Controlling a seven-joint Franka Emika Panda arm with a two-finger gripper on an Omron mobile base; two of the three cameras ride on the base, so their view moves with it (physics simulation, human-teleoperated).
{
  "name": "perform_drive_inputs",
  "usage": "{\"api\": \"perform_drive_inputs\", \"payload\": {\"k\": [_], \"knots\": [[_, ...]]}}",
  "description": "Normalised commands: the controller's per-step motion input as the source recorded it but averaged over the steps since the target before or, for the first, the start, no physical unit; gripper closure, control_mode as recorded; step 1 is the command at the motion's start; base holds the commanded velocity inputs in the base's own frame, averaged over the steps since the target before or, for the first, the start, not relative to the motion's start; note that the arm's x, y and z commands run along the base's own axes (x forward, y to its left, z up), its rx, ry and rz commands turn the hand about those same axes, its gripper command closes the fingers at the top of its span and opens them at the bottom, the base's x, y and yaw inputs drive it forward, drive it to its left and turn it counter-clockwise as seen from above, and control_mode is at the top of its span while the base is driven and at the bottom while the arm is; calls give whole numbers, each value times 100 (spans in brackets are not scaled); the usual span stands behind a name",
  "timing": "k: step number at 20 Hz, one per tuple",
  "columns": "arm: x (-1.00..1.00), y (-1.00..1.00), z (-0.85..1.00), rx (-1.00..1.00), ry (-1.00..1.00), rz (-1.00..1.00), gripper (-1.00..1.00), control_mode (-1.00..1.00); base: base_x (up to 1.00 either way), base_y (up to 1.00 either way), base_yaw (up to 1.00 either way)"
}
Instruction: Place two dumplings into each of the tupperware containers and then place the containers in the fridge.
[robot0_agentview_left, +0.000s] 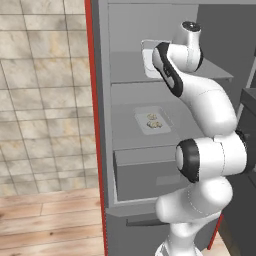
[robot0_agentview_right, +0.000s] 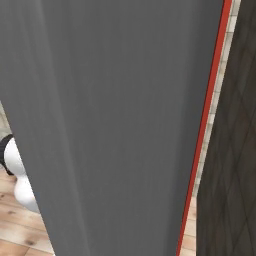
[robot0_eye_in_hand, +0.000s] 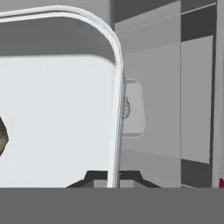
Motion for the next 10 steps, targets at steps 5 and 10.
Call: {"api": "perform_drive_inputs", "payload": {"k": [5,10], "knots": [[64,-2,-25,0,6,0,100,-100,0,0,0],[33,-2,-9,0,1,1,100,-100,0,0,0]]}}
